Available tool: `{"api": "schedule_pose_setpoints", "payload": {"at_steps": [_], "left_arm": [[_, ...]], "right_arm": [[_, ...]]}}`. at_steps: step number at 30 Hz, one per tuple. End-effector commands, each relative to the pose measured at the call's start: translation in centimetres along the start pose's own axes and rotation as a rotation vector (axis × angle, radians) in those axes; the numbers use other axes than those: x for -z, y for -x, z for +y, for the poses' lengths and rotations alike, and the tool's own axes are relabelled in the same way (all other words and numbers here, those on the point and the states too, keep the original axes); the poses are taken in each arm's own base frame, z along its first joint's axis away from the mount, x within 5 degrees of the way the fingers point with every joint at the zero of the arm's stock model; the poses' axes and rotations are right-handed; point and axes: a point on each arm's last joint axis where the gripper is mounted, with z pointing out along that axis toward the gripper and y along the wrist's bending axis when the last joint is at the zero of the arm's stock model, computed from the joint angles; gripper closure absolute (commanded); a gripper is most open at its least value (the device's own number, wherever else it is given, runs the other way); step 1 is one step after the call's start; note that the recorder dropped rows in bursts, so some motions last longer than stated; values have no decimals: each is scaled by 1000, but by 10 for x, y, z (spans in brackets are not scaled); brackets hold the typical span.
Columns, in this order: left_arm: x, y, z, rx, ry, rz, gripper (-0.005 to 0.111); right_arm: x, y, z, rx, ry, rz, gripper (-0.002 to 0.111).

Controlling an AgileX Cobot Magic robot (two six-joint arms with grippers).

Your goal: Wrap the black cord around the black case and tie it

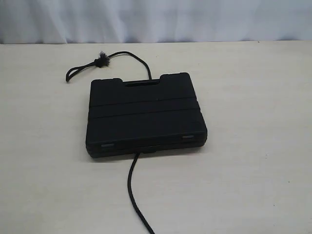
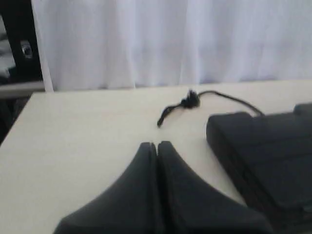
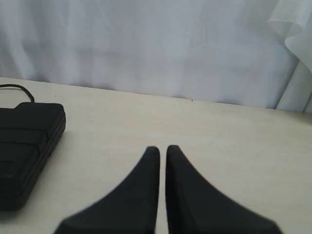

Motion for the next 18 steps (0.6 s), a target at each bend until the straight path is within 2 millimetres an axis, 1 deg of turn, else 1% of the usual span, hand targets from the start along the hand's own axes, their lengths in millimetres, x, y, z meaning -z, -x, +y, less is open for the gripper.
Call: {"api": "schedule_pose_setpoints", "payload": {"at_steps": [1, 3, 5, 7, 8, 9, 10, 11, 12, 13, 14, 15, 16, 18], "left_arm": [[2, 20, 2, 215, -4, -233, 107], [5, 28, 5, 410, -11, -325, 107], [7, 34, 10, 645, -22, -414, 107], [10, 38, 14, 778, -28, -482, 107], [12, 41, 16, 809, -30, -528, 107], [14, 44, 17, 822, -29, -570, 107], [16, 48, 19, 821, -32, -627, 107], [18, 50, 19, 825, -45, -664, 107], [24, 58, 17, 782, -101, -757, 107], [30, 67, 13, 748, -164, -830, 107], [47, 90, 2, 612, -304, -994, 107], [52, 103, -4, 513, -342, -1036, 107], [55, 129, -14, 372, -382, -1066, 107], [45, 156, -19, 305, -376, -1004, 107]], "right_arm": [[1, 10, 0, 10, -3, -122, 104], [2, 14, 0, 10, -4, -162, 104], [2, 18, 0, 11, -4, -209, 104], [3, 23, 0, 3, -3, -263, 104], [4, 26, 0, -64, 3, -297, 104], [5, 28, -1, -205, 18, -326, 104], [6, 30, -3, -475, 45, -351, 104], [6, 30, -5, -626, 59, -355, 104], [6, 31, -7, -805, 72, -362, 104], [7, 33, -7, -812, 74, -387, 104], [9, 36, -9, -819, 75, -438, 104], [10, 38, -10, -836, 79, -468, 104], [12, 42, -12, -936, 106, -512, 104], [12, 42, -12, -1020, 133, -517, 104]]}}
